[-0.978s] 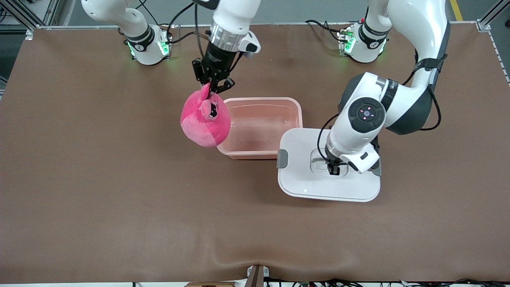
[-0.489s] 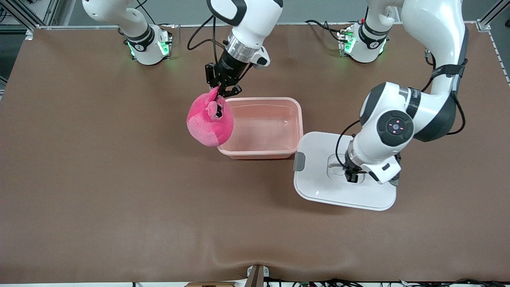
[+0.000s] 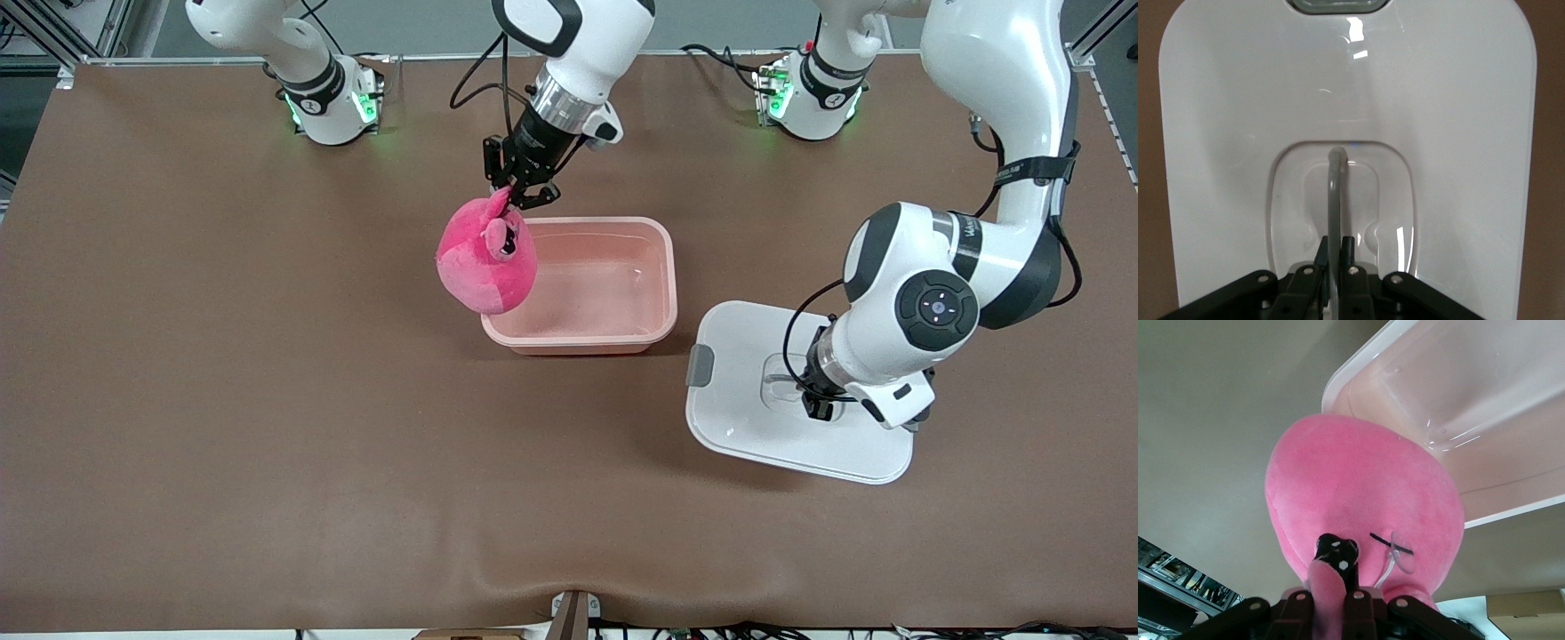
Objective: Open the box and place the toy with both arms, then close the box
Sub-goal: 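Lower the pink plush into the pink box with the right gripper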
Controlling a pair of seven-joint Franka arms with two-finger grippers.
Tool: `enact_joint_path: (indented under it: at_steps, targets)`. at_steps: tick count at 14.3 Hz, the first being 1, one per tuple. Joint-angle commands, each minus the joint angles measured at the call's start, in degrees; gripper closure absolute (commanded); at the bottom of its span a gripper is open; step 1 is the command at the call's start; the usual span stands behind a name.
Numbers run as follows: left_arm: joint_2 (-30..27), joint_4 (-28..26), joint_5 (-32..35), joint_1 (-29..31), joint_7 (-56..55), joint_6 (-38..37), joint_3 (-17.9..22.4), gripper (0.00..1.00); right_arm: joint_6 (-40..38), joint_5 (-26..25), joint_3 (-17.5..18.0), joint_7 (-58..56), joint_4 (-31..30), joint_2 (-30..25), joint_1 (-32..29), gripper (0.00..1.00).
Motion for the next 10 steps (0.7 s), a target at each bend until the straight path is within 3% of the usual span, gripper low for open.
enact_joint_path:
  at_steps: [1,10]
  targets:
    - [0.07,-0.20,1.33,0.79,0.91,0.51,-0.53,1.00,-1.10,-1.56,-0.42,-0.09,4.56,2.71,0.59,0.01]
    - [0.07,-0.20,1.33,0.79,0.91,0.60,-0.53,1.00,-4.17,-1.21,-0.60,0.53,6.77,2.63,0.15,0.00]
